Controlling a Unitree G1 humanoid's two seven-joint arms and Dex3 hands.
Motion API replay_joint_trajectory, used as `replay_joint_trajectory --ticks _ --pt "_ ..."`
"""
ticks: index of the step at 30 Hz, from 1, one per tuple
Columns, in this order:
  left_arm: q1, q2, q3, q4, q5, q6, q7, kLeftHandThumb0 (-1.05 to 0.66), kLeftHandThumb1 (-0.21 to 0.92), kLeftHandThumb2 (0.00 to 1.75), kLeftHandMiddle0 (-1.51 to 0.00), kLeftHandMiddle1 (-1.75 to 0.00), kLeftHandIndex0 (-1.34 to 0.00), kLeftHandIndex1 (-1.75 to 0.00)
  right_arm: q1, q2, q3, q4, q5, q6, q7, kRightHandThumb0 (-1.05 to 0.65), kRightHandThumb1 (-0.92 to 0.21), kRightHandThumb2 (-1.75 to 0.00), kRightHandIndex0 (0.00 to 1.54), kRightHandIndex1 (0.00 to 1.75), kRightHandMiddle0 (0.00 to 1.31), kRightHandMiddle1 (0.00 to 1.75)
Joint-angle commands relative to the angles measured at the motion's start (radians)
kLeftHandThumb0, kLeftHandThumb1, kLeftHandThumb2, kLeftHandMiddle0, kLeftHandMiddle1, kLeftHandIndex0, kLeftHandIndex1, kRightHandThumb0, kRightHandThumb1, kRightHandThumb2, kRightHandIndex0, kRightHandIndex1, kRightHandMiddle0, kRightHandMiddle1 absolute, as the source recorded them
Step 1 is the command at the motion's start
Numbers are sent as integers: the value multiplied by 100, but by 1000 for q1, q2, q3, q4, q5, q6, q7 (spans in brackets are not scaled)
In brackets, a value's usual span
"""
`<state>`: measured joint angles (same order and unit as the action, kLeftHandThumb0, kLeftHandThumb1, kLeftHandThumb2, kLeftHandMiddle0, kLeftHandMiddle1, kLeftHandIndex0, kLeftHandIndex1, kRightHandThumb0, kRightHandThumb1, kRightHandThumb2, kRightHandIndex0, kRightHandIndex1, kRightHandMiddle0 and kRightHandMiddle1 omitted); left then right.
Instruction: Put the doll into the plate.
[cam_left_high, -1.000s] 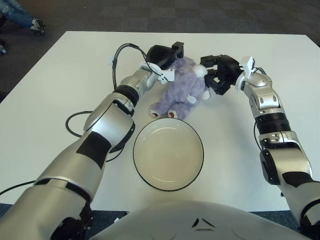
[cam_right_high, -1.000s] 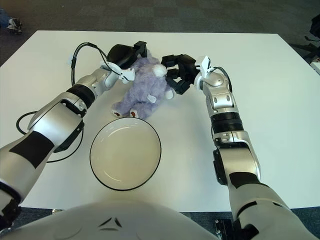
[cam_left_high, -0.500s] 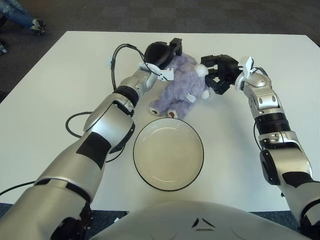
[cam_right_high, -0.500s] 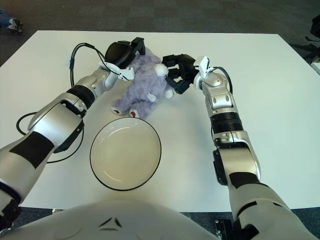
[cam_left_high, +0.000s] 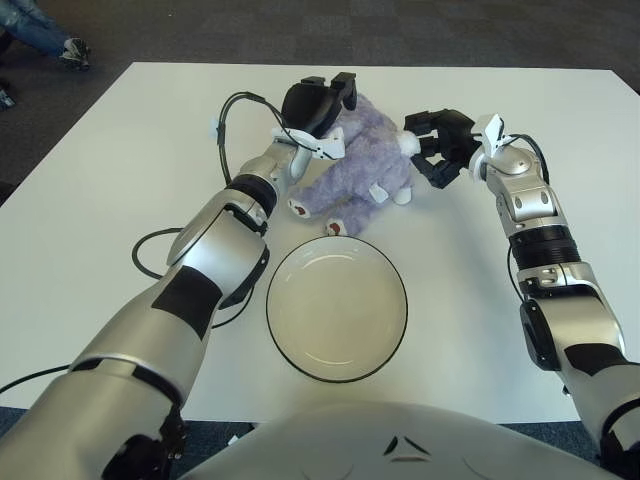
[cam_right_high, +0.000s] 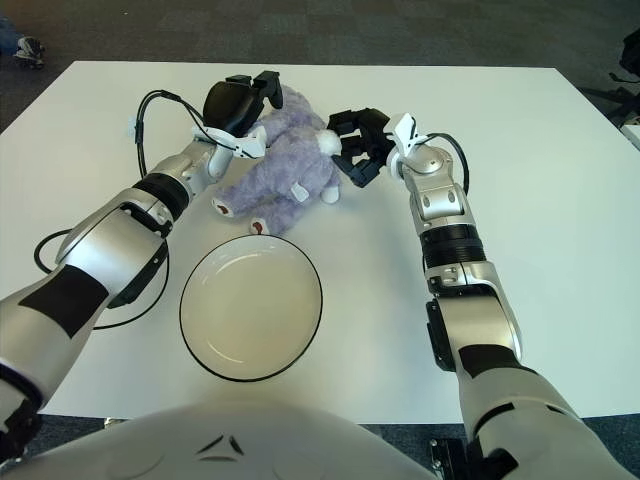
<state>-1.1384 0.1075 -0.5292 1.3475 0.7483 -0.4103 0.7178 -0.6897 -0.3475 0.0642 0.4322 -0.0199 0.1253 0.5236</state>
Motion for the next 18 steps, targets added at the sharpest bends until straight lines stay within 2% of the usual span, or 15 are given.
replay_joint_trajectory --ticks 1,11,18 --pt "2 -4 19 3 -19 12 14 0 27 118 -76 -136 -63 -157 8 -3 -6 -19 3 17 -8 -1 1 -153 80 175 91 128" --pt "-13 -6 49 -1 -49 27 -10 0 24 122 -81 -140 -63 -151 8 -5 -4 -22 -8 23 -35 -1 1 -153 81 175 91 128" --pt "-23 -5 72 -6 -69 29 -30 0 27 117 -74 -134 -70 -152 -5 0 -12 6 3 4 -36 -2 1 -152 81 175 91 126"
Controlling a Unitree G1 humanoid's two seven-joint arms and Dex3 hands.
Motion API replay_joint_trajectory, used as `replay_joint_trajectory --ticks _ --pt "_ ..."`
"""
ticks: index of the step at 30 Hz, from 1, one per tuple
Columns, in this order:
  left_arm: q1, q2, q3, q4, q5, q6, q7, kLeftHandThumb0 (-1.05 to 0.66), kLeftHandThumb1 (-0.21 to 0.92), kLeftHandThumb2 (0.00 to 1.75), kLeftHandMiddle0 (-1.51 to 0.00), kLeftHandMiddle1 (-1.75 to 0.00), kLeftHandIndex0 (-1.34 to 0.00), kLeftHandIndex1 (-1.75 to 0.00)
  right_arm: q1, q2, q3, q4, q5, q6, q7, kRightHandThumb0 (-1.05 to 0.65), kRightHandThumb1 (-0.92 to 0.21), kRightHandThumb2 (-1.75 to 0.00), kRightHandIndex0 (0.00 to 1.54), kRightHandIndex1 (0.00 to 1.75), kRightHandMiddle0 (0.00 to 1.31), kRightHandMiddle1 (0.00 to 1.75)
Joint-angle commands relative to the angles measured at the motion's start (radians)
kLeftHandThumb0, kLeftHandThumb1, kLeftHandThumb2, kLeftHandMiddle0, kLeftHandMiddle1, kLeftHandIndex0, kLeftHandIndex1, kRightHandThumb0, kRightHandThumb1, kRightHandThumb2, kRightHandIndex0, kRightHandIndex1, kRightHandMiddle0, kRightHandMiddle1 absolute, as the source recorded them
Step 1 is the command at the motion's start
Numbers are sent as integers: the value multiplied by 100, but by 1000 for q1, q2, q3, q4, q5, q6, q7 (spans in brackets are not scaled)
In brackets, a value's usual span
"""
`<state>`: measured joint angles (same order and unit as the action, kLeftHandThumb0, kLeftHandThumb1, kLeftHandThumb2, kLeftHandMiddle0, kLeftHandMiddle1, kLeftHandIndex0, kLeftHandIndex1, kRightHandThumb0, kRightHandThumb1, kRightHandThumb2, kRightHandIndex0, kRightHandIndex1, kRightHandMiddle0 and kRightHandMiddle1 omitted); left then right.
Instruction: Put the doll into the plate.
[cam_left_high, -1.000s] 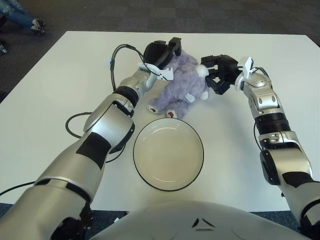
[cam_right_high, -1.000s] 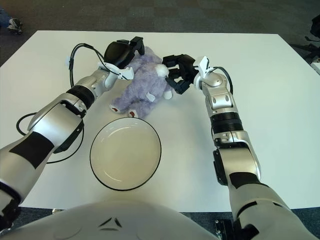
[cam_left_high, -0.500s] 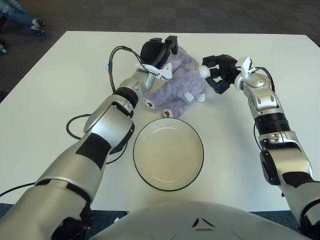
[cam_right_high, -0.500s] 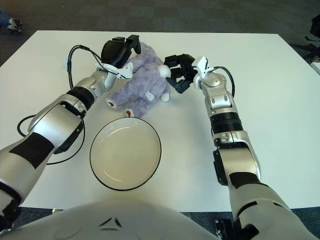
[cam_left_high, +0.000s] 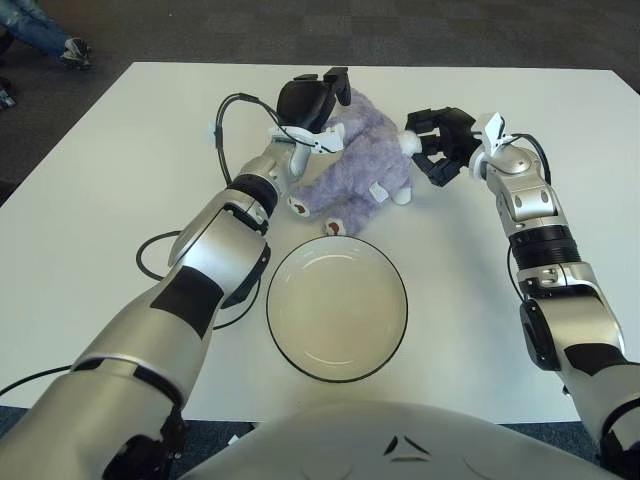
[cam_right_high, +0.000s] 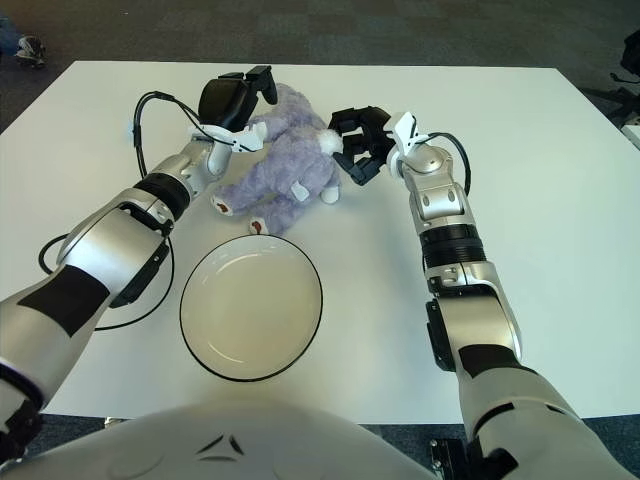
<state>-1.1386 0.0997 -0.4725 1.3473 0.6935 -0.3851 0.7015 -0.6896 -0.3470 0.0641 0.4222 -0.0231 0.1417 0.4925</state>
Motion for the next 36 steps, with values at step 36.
replay_joint_trajectory --ticks 36 --pt "-46 -1 73 -24 -75 12 -65 0 21 122 -80 -137 -73 -146 -7 21 10 71 -1 -55 21 -1 -2 -150 79 175 88 128"
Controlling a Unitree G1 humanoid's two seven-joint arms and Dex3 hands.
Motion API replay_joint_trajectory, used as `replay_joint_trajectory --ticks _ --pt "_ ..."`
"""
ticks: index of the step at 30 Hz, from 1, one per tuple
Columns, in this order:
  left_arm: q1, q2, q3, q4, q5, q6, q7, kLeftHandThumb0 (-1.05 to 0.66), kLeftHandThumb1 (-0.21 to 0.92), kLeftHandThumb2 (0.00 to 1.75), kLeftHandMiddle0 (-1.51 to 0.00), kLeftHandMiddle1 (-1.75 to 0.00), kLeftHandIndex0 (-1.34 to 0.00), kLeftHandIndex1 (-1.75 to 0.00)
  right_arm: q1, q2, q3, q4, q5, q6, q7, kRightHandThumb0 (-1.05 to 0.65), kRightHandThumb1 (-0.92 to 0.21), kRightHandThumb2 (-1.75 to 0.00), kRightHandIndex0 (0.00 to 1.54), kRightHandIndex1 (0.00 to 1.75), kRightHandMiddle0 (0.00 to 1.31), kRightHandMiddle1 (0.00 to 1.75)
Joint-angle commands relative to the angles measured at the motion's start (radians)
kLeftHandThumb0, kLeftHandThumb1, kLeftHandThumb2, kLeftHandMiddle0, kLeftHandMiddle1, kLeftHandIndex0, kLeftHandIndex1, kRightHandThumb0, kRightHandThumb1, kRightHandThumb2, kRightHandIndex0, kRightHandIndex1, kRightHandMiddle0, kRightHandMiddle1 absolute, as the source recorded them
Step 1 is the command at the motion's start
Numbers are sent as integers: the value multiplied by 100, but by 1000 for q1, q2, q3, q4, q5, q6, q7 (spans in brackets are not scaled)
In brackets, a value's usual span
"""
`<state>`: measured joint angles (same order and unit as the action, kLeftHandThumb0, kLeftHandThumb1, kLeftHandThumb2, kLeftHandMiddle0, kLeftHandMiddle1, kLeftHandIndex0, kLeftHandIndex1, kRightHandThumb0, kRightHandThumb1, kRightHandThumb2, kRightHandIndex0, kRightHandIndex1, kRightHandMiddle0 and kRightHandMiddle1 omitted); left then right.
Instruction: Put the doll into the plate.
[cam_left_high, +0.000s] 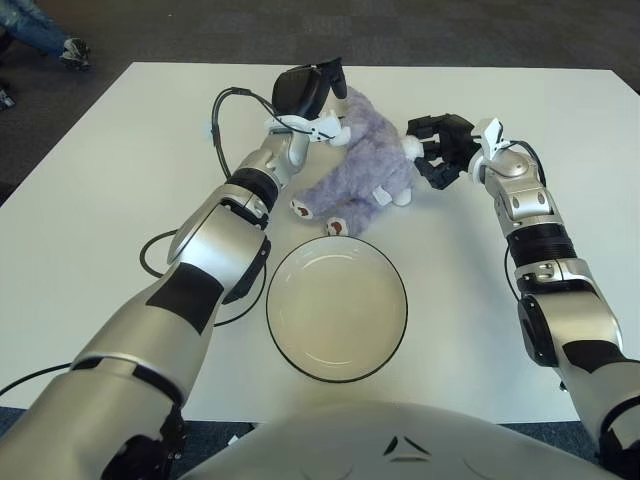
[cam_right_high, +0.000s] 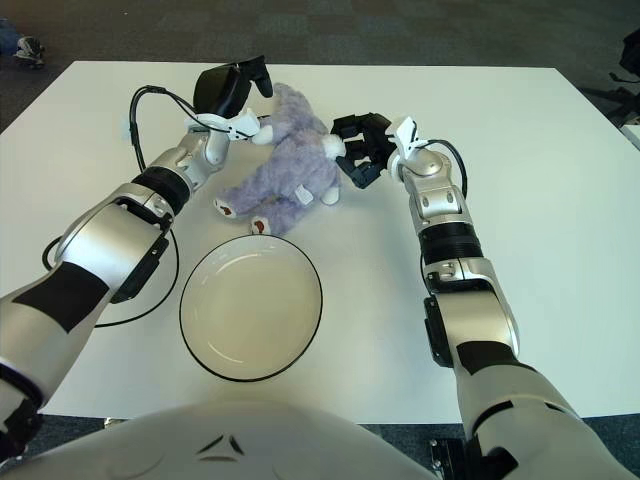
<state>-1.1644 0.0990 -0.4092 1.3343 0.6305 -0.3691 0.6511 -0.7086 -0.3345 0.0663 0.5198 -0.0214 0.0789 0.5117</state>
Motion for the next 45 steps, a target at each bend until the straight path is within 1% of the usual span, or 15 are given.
replay_joint_trajectory --ticks 1,9,12,16,21,25,26,27,28,29,30,33,35,38,45 --pt "-20 0 11 -11 -13 -6 -17 0 21 122 -81 -136 -72 -147 13 9 10 -31 -2 10 2 -1 -3 -150 79 175 87 129" --pt "-15 15 21 -24 -24 -28 -43 0 23 121 -83 -135 -64 -152 32 8 19 -98 -16 55 -19 -1 -3 -150 78 175 85 133" --pt "-4 44 31 -41 -37 -48 -75 0 31 115 -78 -143 -54 -154 36 4 21 -122 -34 77 -45 -1 -3 -151 78 175 84 135" --pt "15 85 43 -69 -53 -77 -112 0 38 111 -72 -149 -45 -157 42 5 19 -146 -44 95 -68 -1 -3 -151 78 175 83 137" --pt "84 183 73 -219 -79 -141 -177 -1 48 103 -62 -154 -34 -163 49 8 7 -157 -47 94 -103 -1 -5 -150 77 175 81 139" --pt "141 224 95 -339 -96 -138 -227 -1 57 93 -56 -153 -27 -167 52 8 5 -160 -50 91 -123 -1 -6 -149 76 175 80 139" --pt "160 236 99 -378 -94 -122 -243 -1 58 91 -55 -153 -27 -167 52 8 3 -154 -51 88 -130 -1 -6 -149 76 175 80 139" --pt "175 245 102 -411 -93 -108 -256 -8 62 87 -53 -149 -27 -169 52 7 2 -154 -52 87 -135 -1 -7 -148 76 175 79 139" --pt "200 273 100 -472 -78 -74 -295 -19 69 80 -50 -143 -26 -171 50 6 0 -145 -54 78 -141 -1 -7 -148 75 175 79 139" --pt "220 294 99 -519 -67 -48 -325 -42 77 73 -47 -138 -22 -164 49 5 0 -139 -55 71 -145 -1 -8 -148 75 175 79 139" --pt "236 307 100 -555 -61 -27 -348 -57 83 69 -45 -134 -19 -160 48 5 0 -136 -56 67 -148 -1 -8 -147 75 175 78 140" --pt "288 349 106 -678 -51 26 -423 -76 89 65 -42 -130 -15 -153 47 4 3 -131 -63 58 -159 -1 -9 -147 74 175 78 140" --pt "337 392 112 -794 -45 71 -503 -83 90 66 -40 -127 -13 -150 45 4 5 -124 -65 51 -163 -1 -9 -146 74 175 77 140" --pt "415 461 124 -984 -47 151 -660 -91 92 70 -38 -122 -10 -145 47 7 -2 -122 -53 45 -159 -1 -9 -146 75 175 77 139" --pt "461 541 123 -1136 -98 253 -948 -103 92 83 -34 -113 -2 -136 44 8 -4 -112 -50 35 -159 -1 -8 -146 75 175 79 137"
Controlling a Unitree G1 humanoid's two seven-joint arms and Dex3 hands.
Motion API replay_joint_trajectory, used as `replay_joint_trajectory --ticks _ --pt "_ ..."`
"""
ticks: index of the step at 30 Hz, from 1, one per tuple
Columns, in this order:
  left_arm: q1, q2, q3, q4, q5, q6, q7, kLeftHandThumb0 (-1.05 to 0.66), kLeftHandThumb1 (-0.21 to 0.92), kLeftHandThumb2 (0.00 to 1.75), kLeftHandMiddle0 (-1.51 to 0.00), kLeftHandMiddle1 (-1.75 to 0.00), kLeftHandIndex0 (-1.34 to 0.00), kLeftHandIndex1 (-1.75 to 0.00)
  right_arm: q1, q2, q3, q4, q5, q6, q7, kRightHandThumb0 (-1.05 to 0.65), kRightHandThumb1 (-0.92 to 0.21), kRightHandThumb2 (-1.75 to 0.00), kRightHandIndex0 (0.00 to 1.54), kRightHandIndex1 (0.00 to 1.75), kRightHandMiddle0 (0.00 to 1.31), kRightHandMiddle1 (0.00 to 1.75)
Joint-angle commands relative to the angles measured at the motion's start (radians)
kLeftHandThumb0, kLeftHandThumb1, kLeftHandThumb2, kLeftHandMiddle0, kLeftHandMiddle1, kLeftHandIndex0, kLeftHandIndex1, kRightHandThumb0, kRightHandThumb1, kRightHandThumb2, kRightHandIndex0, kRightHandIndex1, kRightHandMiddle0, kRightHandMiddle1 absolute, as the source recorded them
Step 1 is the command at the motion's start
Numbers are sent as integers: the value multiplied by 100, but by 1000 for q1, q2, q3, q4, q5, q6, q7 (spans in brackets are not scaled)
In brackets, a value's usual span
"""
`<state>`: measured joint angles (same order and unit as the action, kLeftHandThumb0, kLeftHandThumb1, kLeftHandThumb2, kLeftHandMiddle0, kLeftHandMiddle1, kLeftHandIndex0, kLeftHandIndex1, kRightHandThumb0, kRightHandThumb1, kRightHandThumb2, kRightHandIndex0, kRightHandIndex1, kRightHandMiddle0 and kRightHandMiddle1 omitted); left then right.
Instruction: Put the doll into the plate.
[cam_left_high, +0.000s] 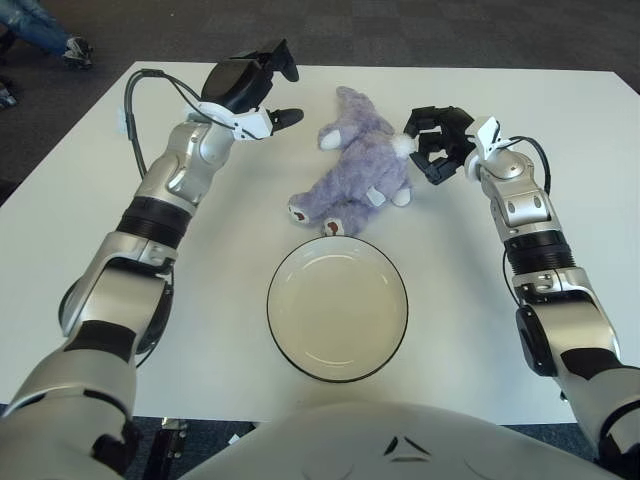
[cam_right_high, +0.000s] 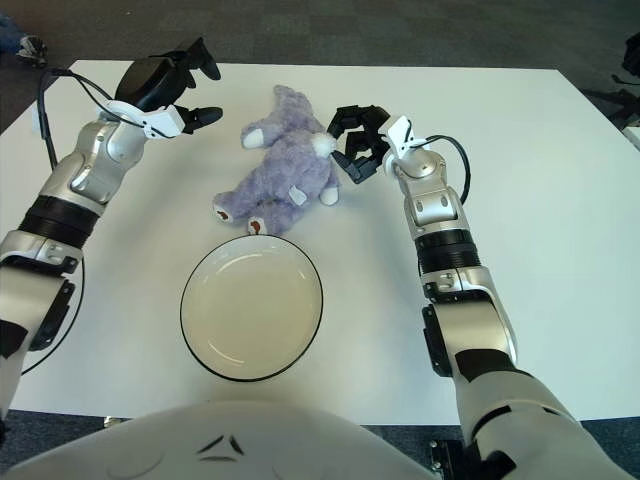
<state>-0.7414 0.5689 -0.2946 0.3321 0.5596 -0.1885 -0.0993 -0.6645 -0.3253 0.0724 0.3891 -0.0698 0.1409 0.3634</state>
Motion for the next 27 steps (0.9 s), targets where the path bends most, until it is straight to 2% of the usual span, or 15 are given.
replay_joint_trajectory --ticks 1,9,15,22,27 --pt "41 81 9 -146 -35 83 -234 -104 92 84 -34 -112 -1 -135 0 -1 -10 20 -2 -29 -12 -1 -8 -146 75 175 79 137" --pt "68 116 29 -201 -50 113 -356 -105 92 91 -33 -109 0 -121 -3 -2 -10 30 -6 -41 -17 -1 -8 -146 75 175 80 136" --pt "154 137 55 -248 -54 92 -363 -105 92 92 -31 -114 0 -110 -9 -4 -8 44 -9 -57 -22 -1 -7 -146 75 175 82 133" --pt "218 97 59 -270 -84 90 -361 -103 92 90 -28 -116 0 -100 -16 -8 -2 64 -29 -77 -42 -1 -7 -146 75 175 82 134" --pt "243 53 73 -258 -134 92 -353 -100 92 81 -25 -115 0 -97 -11 -7 0 67 -46 -97 -55 -1 -8 -146 74 175 80 138"
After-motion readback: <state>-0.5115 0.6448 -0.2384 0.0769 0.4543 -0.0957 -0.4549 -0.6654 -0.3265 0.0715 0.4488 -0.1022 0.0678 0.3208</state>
